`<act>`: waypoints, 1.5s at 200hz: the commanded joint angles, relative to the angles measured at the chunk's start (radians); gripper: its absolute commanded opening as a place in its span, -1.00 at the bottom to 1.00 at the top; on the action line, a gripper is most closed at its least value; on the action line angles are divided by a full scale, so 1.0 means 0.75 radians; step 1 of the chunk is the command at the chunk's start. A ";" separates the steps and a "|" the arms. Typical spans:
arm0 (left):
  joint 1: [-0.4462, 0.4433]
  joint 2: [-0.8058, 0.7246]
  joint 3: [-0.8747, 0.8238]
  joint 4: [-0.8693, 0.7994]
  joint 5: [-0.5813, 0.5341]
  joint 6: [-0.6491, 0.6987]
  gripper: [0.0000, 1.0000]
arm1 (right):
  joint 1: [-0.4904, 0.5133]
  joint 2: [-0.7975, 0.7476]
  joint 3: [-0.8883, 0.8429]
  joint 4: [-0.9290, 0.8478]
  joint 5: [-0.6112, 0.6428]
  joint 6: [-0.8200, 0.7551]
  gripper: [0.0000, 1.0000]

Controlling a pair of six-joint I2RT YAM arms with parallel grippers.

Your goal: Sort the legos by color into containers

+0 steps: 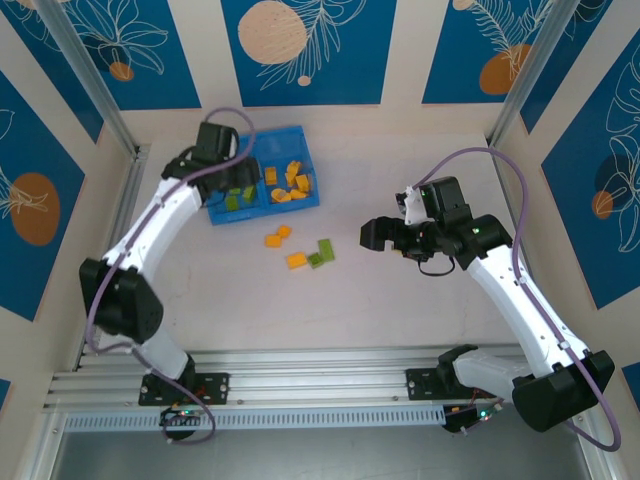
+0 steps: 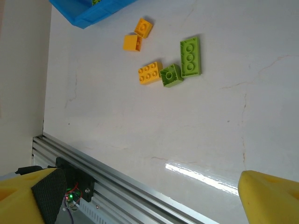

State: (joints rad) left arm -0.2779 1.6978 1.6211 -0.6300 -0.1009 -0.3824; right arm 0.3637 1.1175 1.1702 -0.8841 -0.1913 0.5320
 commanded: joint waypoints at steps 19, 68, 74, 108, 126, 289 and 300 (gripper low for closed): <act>0.156 0.399 0.298 -0.047 0.072 -0.049 0.08 | -0.006 -0.083 -0.018 -0.008 -0.043 0.057 0.92; 0.183 0.697 0.610 -0.183 0.160 -0.165 0.27 | -0.006 -0.124 -0.037 -0.019 -0.037 0.083 0.92; 0.184 0.701 0.614 -0.179 0.162 -0.176 0.35 | -0.006 -0.122 -0.033 -0.020 -0.042 0.086 0.92; 0.183 0.659 0.610 -0.166 0.161 -0.193 0.63 | -0.004 -0.114 -0.020 -0.014 -0.036 0.087 0.92; 0.183 0.612 0.600 -0.168 0.176 -0.189 0.68 | -0.004 -0.102 -0.022 -0.003 -0.042 0.092 0.92; -0.079 -1.096 -0.714 -0.164 0.986 0.938 1.00 | 0.529 0.855 0.504 0.119 0.403 -0.183 0.84; -0.096 -1.203 -0.799 -0.198 0.989 1.027 1.00 | 0.557 0.970 0.623 0.054 0.444 -0.231 0.82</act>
State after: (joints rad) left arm -0.3168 0.9390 1.1290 -0.6674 0.4858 0.0933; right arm 0.7403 1.7203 1.4960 -0.7822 0.0307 0.4763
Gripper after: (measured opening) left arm 0.995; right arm 0.917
